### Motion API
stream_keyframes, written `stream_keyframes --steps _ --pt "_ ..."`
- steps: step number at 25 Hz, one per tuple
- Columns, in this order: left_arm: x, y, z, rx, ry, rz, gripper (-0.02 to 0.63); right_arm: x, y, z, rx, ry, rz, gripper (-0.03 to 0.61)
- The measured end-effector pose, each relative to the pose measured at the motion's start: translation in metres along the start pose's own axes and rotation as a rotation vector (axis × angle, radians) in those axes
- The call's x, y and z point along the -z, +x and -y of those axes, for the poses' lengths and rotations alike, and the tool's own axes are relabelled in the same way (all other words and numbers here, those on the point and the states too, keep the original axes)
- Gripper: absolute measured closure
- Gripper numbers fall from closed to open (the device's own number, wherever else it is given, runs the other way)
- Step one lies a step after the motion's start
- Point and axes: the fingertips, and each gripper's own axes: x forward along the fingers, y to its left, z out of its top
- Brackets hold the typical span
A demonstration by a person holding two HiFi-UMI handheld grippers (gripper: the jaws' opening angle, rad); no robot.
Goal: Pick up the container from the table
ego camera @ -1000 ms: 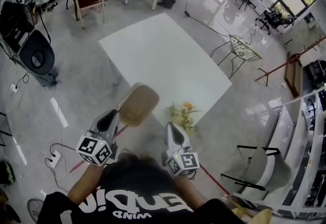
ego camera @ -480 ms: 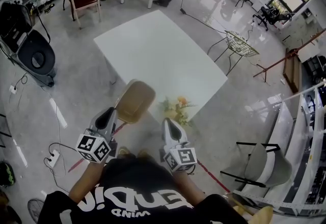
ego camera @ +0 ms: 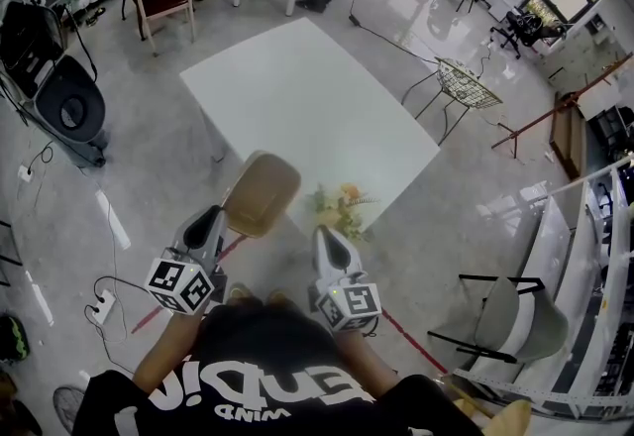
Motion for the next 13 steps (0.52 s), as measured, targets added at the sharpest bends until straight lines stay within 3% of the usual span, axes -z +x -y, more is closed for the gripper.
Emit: stream_keyframes --steps 13 --pt "0.003 -0.007 0.012 0.000 -0.008 -0.003 0.569 -0.004 -0.010 -0.002 -0.007 0.003 -0.007 0.580"
